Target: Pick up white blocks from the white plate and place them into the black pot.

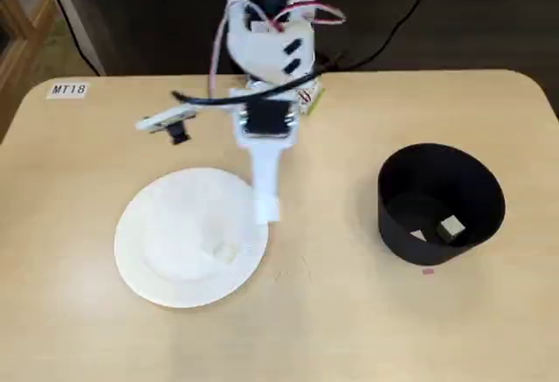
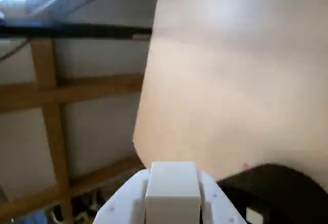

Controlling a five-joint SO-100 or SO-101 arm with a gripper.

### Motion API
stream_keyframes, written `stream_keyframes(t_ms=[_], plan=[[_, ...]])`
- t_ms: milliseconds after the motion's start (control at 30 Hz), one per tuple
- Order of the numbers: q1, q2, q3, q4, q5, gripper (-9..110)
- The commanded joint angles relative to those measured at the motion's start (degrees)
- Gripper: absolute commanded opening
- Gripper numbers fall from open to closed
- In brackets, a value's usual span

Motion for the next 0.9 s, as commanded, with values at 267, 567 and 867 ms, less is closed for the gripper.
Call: stream_keyframes(t_ms=[267, 567, 867], plan=[[-16.79, 0.97, 18.37, -18.37, 0.26, -2], [-20.92, -0.09, 20.21, -19.42, -0.18, -2], [-21.62, 2.37, 20.21, -15.21, -1.41, 25]])
